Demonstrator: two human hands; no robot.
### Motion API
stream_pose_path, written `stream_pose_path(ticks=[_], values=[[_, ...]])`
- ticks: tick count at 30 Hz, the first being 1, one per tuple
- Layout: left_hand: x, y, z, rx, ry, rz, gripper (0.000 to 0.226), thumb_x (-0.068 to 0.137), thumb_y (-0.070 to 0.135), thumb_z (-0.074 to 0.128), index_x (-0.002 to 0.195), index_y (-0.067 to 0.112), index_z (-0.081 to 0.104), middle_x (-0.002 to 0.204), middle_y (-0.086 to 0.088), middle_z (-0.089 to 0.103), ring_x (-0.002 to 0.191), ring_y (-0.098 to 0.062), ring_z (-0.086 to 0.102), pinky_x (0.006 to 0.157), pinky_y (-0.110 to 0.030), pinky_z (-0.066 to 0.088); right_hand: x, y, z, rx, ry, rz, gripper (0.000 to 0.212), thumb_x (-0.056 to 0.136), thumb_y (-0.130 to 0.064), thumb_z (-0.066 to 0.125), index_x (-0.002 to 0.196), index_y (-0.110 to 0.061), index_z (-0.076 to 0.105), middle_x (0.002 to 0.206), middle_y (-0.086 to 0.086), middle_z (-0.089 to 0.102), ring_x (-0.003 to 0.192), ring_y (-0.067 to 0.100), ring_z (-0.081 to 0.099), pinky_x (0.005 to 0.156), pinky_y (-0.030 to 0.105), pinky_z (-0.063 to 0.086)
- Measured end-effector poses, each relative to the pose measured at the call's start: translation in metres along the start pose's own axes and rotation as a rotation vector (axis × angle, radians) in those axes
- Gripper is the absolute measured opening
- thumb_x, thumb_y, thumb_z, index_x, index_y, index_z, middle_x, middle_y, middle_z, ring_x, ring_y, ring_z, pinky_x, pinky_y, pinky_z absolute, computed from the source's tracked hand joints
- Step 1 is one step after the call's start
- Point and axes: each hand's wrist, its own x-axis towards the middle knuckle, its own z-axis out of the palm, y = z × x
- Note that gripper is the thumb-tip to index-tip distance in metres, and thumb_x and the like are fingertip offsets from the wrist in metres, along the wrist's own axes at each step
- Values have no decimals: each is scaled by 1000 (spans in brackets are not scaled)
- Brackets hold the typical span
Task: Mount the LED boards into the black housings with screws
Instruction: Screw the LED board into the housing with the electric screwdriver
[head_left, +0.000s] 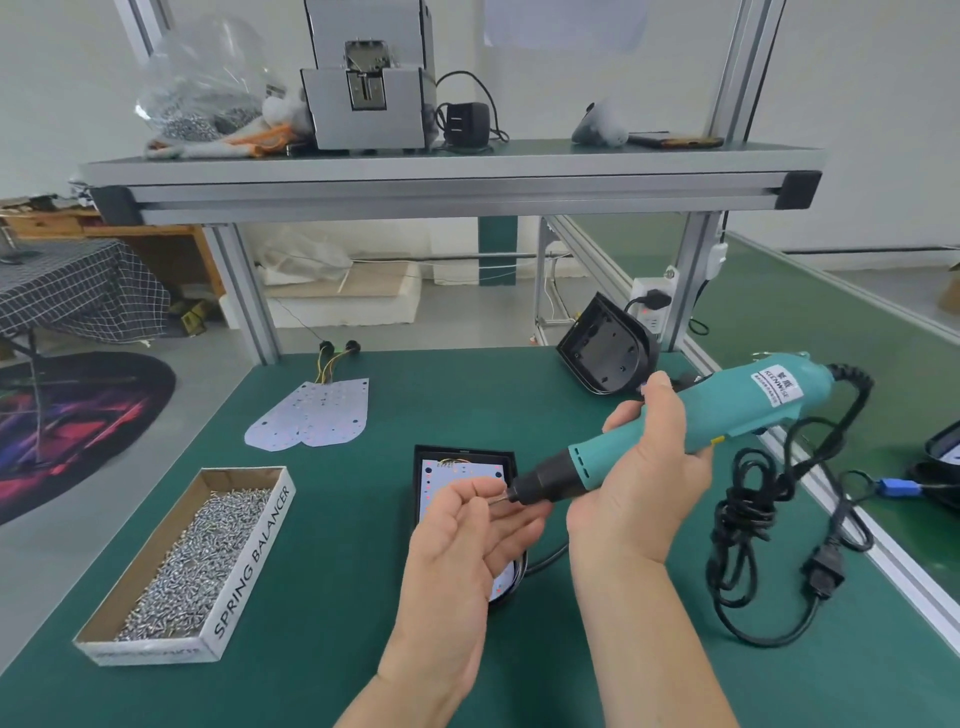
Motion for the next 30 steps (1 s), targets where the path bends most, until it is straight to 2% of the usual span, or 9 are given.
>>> stream_pose_path(ticks=[4, 8, 11, 13, 15, 18, 22, 26, 30], values=[[2, -2, -4, 112, -26, 21, 26, 107, 3, 28, 117, -2, 52, 108, -13, 75, 103, -27, 72, 83, -24, 57, 10, 8, 0, 38, 38, 79, 18, 90, -21, 71, 102, -17, 58, 56, -4, 54, 56, 13, 49, 59, 26, 45], [11, 4, -19, 150, 15, -44, 22, 101, 24, 47, 120, 14, 55, 102, -12, 76, 95, -30, 74, 74, -26, 59, 13, 13, 6, 32, 13, 98, 16, 91, -20, 69, 88, -22, 54, 53, -14, 54, 50, 6, 50, 50, 19, 43], [30, 9, -45, 397, 301, 63, 15, 98, 33, 52, 104, 22, 60, 86, -12, 75, 72, -22, 74, 57, -24, 54, 20, 19, 14, -8, 14, 92, 16, 91, -21, 69, 87, -21, 54, 52, -15, 55, 51, 6, 51, 55, 23, 44], [47, 12, -65, 731, 496, 88, 16, 94, 39, 58, 100, 24, 58, 86, -3, 70, 73, -12, 67, 58, -20, 47, 24, 24, 20, -29, 10, 70, 16, 91, -19, 69, 88, -20, 53, 52, -14, 55, 51, 7, 50, 56, 25, 43], [62, 12, -79, 944, 442, -91, 33, 87, 46, 68, 107, 24, 54, 93, 4, 63, 87, -10, 62, 69, -28, 46, 27, 33, 27, -38, -12, 60, 17, 90, -18, 69, 86, -20, 53, 52, -8, 53, 50, 10, 48, 56, 25, 42], [76, 6, -80, 960, 184, -381, 44, 73, 40, 77, 104, 14, 61, 100, -1, 70, 87, -17, 67, 68, -33, 55, 28, 52, 40, -97, -65, 40, 21, 88, -19, 71, 80, -19, 51, 52, -5, 53, 50, 11, 47, 56, 27, 41], [82, -2, -77, 874, 151, -397, 42, 60, 30, 65, 93, 6, 74, 96, -10, 77, 96, -30, 73, 90, -49, 57, 26, 80, 56, -181, -164, -58, 21, 84, -19, 73, 76, -18, 53, 51, -8, 56, 48, 9, 50, 51, 21, 44], [86, -8, -79, 806, 185, -399, 44, 58, 27, 67, 94, 2, 72, 95, -12, 77, 94, -33, 72, 90, -51, 56, 20, 105, 65, -290, -291, -128, 25, 75, -37, 73, 71, -23, 52, 58, -1, 54, 51, 16, 49, 50, 23, 44], [87, -12, -82, 790, 201, -392, 48, 58, 28, 67, 95, -2, 70, 98, -16, 75, 96, -38, 71, 91, -52, 53, 14, 126, 66, -396, -406, -187, 28, 76, -38, 71, 68, -24, 49, 55, -10, 51, 48, 13, 45, 47, 26, 43]])
